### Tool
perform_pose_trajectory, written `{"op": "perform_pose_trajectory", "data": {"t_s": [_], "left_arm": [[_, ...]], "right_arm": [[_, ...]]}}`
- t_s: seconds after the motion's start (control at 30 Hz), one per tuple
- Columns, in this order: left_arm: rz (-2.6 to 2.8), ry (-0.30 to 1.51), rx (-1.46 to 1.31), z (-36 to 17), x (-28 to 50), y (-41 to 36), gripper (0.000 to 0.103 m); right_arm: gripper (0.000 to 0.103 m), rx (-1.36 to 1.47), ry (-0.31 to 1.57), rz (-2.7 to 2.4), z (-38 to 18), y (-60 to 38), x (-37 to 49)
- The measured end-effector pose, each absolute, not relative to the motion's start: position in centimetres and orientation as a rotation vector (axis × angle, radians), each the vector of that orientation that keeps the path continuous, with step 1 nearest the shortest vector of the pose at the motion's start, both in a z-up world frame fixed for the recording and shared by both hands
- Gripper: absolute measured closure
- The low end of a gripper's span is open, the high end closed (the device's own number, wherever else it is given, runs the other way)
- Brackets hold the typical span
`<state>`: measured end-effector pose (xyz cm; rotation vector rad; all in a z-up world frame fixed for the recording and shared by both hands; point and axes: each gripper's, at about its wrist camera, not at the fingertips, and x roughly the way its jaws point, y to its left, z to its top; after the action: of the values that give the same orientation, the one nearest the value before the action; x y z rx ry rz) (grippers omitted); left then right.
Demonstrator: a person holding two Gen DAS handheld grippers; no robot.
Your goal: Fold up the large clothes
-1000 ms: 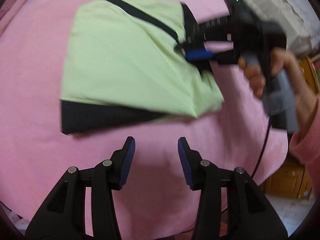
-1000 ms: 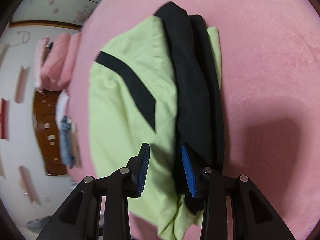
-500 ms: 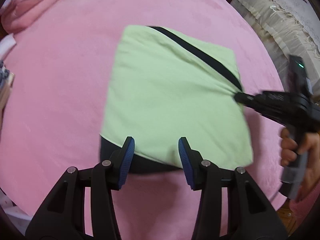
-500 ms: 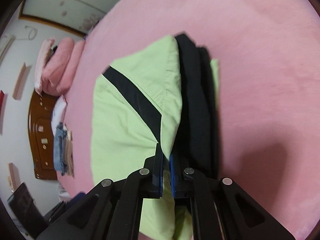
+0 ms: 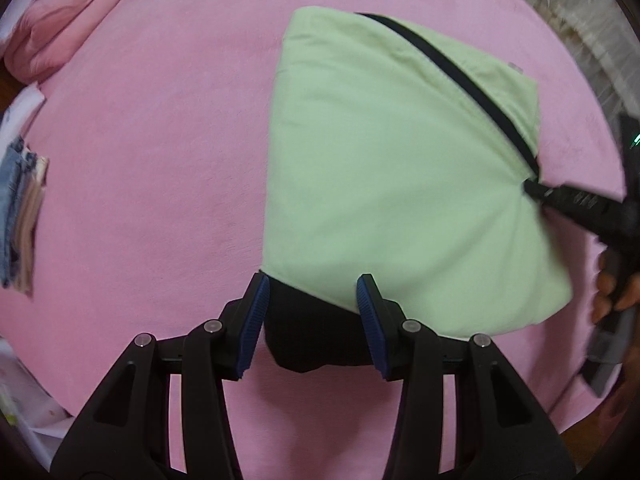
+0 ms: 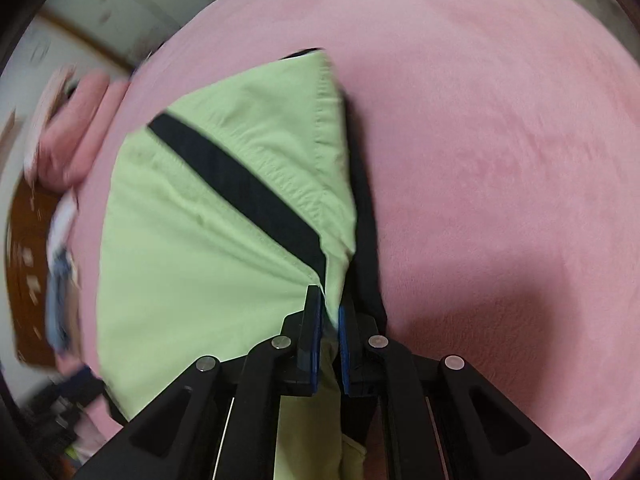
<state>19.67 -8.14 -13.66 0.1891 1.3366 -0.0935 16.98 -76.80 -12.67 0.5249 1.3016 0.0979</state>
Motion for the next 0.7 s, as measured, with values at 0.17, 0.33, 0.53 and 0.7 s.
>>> {"op": "perform_pose_trajectory", "data": {"t_s": [0.17,0.33,0.53,0.7], "left_arm": [[-0.088,1.324,0.216,-13.1,19.3,-7.7,0.061],[-0.078,1.303,0.137,-12.7,19.1,-6.7,0.061],[-0.119,1.376,0.051,-14.7,19.0,-6.3,0.081],[-0.098,1.403,0.087,-16.8,19.2,-5.7,0.082]], "right_arm": [[0.079,0.592,1.254,0.039,-10.6,-77.9,15.7],[0.086,0.478,1.207,0.089,-5.4,-76.1,13.2],[0.097,0.521,1.303,0.376,-6.5,-69.9,12.3],[0.1,0.44,1.426,0.421,-9.9,-64.9,12.2]]}}
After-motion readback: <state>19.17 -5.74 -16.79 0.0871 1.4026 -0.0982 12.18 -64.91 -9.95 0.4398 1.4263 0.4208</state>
